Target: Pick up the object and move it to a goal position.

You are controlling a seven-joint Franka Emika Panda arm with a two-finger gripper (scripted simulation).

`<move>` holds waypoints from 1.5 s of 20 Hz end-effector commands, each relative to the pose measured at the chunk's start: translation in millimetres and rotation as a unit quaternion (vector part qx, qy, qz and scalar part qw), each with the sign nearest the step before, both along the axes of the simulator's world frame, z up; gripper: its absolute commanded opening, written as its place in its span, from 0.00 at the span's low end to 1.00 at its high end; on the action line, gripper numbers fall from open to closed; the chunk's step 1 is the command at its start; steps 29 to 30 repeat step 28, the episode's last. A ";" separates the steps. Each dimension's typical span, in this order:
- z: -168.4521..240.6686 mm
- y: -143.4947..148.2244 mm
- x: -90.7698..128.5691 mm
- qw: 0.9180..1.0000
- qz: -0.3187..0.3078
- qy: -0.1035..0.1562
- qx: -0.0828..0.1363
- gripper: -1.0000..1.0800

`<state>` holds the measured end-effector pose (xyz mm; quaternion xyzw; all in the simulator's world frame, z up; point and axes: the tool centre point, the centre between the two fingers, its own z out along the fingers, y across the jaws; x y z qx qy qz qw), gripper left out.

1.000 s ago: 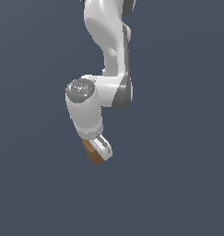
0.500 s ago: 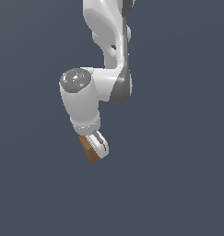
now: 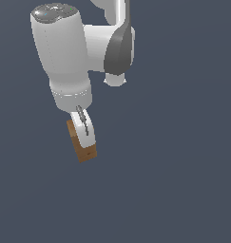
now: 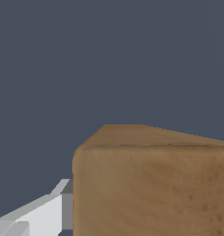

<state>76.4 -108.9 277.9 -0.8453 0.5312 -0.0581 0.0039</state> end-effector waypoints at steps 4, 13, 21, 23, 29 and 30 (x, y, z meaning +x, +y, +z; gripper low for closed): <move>87.6 -18.0 -7.2 0.997 -0.072 -0.040 -0.013 0.00; 203.0 -35.8 -33.1 0.980 -0.174 -0.089 -0.034 0.00; 261.5 -39.6 -51.1 0.967 -0.224 -0.112 -0.045 0.00; 269.4 -39.6 -53.6 0.965 -0.231 -0.115 -0.047 0.00; 277.5 -39.2 -55.9 0.963 -0.237 -0.118 -0.049 0.00; 277.5 -39.2 -55.9 0.963 -0.237 -0.118 -0.049 0.00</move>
